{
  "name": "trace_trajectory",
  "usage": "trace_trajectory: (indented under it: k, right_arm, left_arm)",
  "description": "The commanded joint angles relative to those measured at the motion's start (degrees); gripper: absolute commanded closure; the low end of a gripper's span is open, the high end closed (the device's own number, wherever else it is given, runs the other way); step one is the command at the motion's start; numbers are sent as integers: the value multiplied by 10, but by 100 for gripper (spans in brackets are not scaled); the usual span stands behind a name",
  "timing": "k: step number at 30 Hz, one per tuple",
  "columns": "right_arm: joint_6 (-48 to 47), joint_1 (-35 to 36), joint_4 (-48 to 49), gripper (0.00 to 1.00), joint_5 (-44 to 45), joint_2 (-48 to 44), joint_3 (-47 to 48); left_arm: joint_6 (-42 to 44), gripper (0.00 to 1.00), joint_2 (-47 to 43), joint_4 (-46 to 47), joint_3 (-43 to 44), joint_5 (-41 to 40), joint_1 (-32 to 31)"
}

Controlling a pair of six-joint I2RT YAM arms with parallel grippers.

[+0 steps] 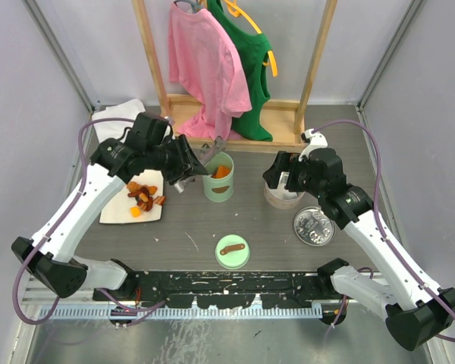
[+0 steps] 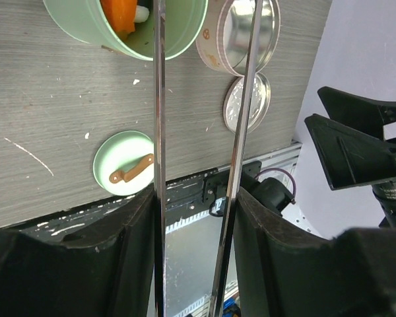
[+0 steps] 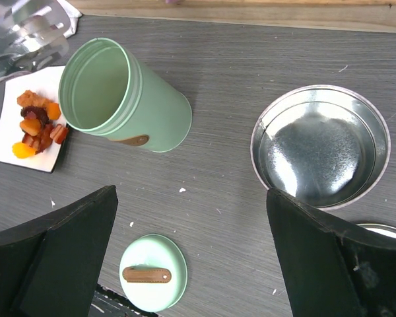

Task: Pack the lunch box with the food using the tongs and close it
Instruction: Place the fake food in the packing box.

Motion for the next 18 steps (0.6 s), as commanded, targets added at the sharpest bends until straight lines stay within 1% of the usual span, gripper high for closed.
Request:
trace_trajectory:
  k: [1, 3, 5, 12, 14, 18]
  right_arm:
    - [6, -2, 9, 0, 7, -16, 25]
    - [4, -2, 8, 0, 14, -16, 22]
    - [1, -2, 2, 0, 24, -14, 20]
    - [-1, -2, -15, 0, 60, -20, 11]
    - [2, -2, -16, 0, 69, -24, 7]
    - [9, -2, -24, 0, 90, -24, 0]
  left_arm:
    - [20, 54, -26, -6, 41, -11, -2]
    - [22, 54, -27, -21, 45, -37, -2]
    - [29, 54, -48, -45, 48, -67, -1]
    - [33, 55, -83, -154, 43, -209, 14]
    - [31, 55, -98, -176, 27, -232, 24]
    - [32, 55, -134, -200, -21, -251, 53]
